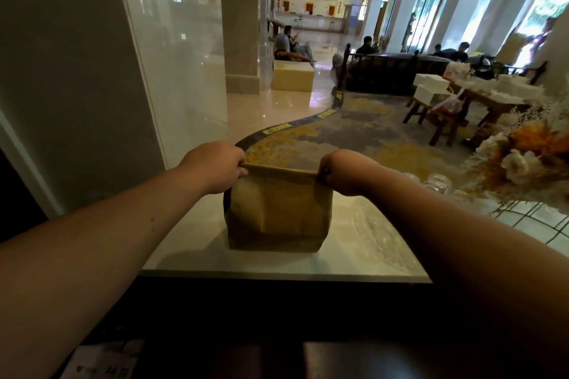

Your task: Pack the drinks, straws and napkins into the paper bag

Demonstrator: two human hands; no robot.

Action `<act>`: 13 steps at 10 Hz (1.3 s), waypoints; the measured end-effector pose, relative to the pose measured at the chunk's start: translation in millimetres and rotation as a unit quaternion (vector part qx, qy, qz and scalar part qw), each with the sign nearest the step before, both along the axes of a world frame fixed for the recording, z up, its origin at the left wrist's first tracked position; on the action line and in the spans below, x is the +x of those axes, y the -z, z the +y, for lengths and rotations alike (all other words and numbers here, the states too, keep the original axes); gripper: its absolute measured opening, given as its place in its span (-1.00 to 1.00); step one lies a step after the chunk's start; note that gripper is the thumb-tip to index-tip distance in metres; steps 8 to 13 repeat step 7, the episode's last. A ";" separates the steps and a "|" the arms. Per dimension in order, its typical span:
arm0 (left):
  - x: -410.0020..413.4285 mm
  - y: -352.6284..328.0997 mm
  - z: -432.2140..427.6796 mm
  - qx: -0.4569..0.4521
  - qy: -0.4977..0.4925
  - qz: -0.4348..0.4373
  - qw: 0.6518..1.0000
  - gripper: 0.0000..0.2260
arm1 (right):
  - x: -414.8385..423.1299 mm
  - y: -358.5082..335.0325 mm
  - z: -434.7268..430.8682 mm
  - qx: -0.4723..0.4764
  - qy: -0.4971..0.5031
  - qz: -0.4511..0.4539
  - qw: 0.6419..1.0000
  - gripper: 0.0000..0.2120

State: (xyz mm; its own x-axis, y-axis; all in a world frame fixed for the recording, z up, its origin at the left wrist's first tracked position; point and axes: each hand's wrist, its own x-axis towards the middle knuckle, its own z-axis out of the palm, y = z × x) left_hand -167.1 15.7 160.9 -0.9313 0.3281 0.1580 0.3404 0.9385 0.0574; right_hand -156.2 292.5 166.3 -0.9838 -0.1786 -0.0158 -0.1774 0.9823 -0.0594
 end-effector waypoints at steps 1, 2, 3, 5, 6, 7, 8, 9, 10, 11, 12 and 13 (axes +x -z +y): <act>-11.0 10.7 5.3 -0.005 -0.014 0.006 1.000 -0.83 | -11.6 13.1 -1.7 0.000 0.019 0.004 1.000 -0.86; -20.0 20.2 6.5 -0.011 -0.022 0.018 1.000 -0.86 | -19.7 22.5 -3.4 -0.016 0.032 0.014 0.999 -0.88; -24.1 24.2 2.9 -0.007 -0.028 0.011 1.000 -0.87 | -22.4 24.3 -5.5 -0.019 0.033 0.015 0.999 -0.87; -19.5 16.5 0.6 0.023 -0.026 -0.011 0.999 -0.56 | -19.4 17.3 -6.0 -0.059 0.027 0.012 0.998 -0.59; -12.5 -16.0 5.4 0.032 -0.021 0.039 0.999 -0.23 | -15.2 -10.6 -4.0 -0.083 0.022 0.100 0.991 -0.25; 1.2 -64.6 13.5 0.035 -0.035 0.137 0.989 -0.08 | -0.8 -54.4 -3.2 -0.104 0.032 0.223 0.969 -0.13; 1.2 -64.6 13.5 0.035 -0.035 0.137 0.989 -0.08 | -0.8 -54.4 -3.2 -0.104 0.032 0.223 0.969 -0.13; 1.2 -64.6 13.5 0.035 -0.035 0.137 0.989 -0.08 | -0.8 -54.4 -3.2 -0.104 0.032 0.223 0.969 -0.13; 1.2 -64.6 13.5 0.035 -0.035 0.137 0.989 -0.08 | -0.8 -54.4 -3.2 -0.104 0.032 0.223 0.969 -0.13; 1.2 -64.6 13.5 0.035 -0.035 0.137 0.989 -0.08 | -0.8 -54.4 -3.2 -0.104 0.032 0.223 0.969 -0.13; 1.2 -64.6 13.5 0.035 -0.035 0.137 0.989 -0.08 | -0.8 -54.4 -3.2 -0.104 0.032 0.223 0.969 -0.13; 1.2 -64.6 13.5 0.035 -0.035 0.137 0.989 -0.08 | -0.8 -54.4 -3.2 -0.104 0.032 0.223 0.969 -0.13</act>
